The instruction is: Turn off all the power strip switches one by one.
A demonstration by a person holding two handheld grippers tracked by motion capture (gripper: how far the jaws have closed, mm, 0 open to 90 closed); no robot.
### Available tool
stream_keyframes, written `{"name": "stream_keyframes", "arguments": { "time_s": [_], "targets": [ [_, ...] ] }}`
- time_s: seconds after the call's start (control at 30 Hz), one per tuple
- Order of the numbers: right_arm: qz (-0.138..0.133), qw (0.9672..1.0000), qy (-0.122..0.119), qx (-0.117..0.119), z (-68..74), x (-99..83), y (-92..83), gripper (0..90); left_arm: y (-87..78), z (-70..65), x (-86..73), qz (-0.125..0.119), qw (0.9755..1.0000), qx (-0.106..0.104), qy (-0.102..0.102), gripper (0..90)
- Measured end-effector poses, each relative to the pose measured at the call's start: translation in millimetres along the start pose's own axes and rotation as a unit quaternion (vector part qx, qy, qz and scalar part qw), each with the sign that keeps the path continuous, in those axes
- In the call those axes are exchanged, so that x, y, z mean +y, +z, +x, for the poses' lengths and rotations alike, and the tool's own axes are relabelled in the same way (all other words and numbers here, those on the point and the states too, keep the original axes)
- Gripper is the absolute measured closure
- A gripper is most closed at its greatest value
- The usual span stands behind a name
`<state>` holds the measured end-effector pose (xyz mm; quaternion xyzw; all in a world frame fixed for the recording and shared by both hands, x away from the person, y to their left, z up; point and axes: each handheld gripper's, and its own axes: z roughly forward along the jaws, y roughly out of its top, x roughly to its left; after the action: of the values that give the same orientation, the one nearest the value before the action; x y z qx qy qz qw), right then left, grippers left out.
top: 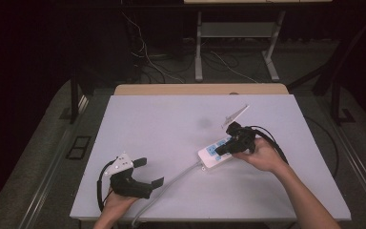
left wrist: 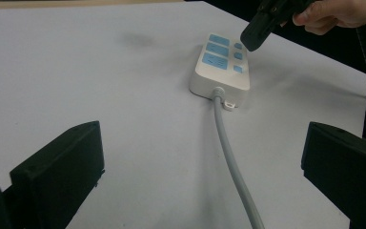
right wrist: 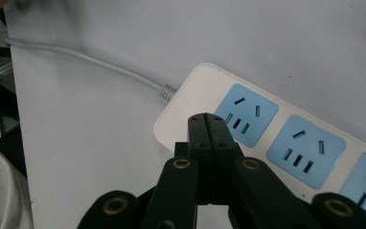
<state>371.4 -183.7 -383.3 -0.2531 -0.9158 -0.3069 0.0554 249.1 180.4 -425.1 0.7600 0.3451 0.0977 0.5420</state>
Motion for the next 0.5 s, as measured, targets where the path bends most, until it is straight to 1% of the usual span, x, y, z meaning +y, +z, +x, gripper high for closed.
{"name": "stream_keyframes", "arguments": {
  "time_s": [0.27, 0.37, 0.5],
  "targets": [
    [0.003, 1.0000, 0.004, 0.002, -4.0, 0.5, 7.3, 90.0, -0.4, 0.4, 0.1, -0.001, 1.0000, 0.000, 0.001, 0.0],
    [0.007, 1.0000, 0.002, 0.003, -5.3, 0.7, 9.9, 90.0, -0.6, 0.7, 0.2, -0.001, 1.0000, 0.001, 0.001, 0.0],
    [0.009, 0.9999, 0.006, 0.004, -7.4, 0.3, 12.3, 90.0, -0.9, 1.3, 0.1, -0.001, 1.0000, 0.001, 0.001, 0.0]
  ]
}}
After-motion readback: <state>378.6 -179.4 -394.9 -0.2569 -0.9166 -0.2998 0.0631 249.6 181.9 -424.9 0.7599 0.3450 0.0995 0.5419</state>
